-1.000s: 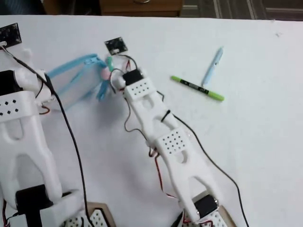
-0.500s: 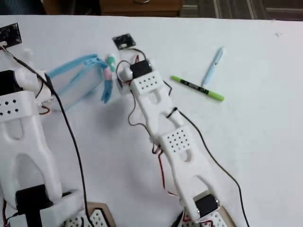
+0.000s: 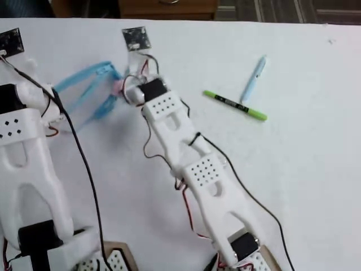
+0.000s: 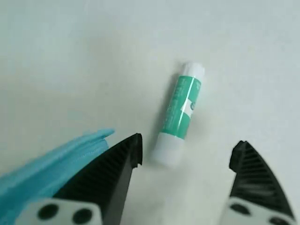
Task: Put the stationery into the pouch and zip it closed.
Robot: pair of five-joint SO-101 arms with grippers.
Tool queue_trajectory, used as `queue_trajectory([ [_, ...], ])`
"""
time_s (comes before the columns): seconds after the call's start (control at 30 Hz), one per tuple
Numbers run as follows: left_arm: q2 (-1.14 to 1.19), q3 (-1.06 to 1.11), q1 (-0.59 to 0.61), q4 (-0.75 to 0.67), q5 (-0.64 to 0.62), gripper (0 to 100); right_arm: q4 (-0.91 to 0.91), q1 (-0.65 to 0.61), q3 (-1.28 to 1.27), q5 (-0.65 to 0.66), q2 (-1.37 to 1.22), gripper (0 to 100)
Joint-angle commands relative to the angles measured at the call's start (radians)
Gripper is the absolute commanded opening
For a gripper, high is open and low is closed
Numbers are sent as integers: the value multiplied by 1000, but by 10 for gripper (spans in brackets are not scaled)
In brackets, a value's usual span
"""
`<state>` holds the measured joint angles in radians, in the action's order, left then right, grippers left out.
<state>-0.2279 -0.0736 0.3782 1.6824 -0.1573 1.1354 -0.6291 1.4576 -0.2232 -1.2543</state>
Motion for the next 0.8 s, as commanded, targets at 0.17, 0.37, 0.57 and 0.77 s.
queue_trajectory([
  [0.17,-1,-9,4,-5,0,24,25,-36,5,2,-82,235],
  [0.37,-1,-8,4,-5,0,24,30,12,-32,2,-76,84],
  [0.57,-1,-8,4,-3,2,24,107,44,-32,3,-13,27],
  [0.77,-1,-8,4,-2,2,24,277,64,-32,5,30,26],
])
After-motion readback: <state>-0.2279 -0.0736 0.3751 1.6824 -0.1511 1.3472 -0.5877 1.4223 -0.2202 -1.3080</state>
